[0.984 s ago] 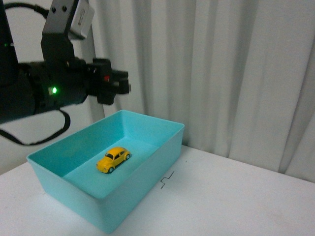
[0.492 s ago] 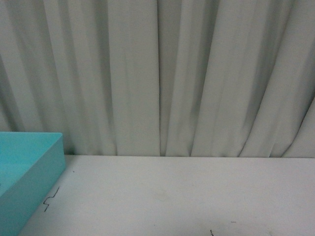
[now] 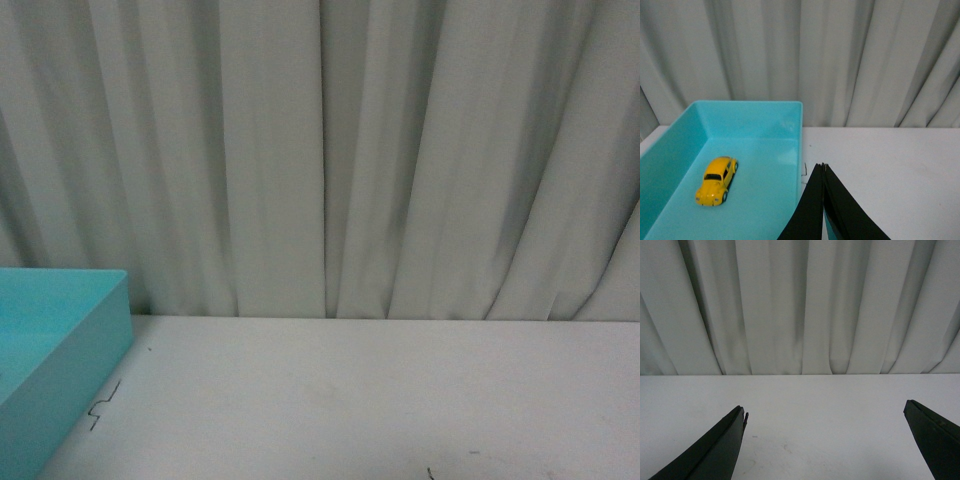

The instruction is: Wind up and store yellow beetle toy

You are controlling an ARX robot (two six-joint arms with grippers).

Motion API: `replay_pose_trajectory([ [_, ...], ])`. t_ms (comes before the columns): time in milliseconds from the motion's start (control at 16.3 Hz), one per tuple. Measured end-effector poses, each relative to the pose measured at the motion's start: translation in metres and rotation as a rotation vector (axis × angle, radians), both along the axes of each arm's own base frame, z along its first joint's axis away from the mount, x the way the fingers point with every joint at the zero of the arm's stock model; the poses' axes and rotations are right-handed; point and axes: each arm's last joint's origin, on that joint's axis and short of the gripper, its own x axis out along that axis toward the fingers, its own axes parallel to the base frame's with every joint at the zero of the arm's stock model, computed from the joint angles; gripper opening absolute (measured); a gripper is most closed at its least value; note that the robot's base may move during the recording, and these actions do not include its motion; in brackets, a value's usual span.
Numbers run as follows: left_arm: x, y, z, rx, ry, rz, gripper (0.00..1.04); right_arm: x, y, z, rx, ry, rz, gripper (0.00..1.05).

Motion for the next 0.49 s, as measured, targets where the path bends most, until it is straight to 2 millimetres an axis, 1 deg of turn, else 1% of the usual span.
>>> replay_pose_trajectory([
  [184,-0.008,0.0,0.007,0.0,-0.046,0.0,0.02,0.0,0.0,0.0,0.0,0.0,0.0,0.98],
  [492,-0.021,0.0,0.009,0.0,-0.045,0.0,0.02,0.0,0.0,0.0,0.0,0.0,0.0,0.98],
])
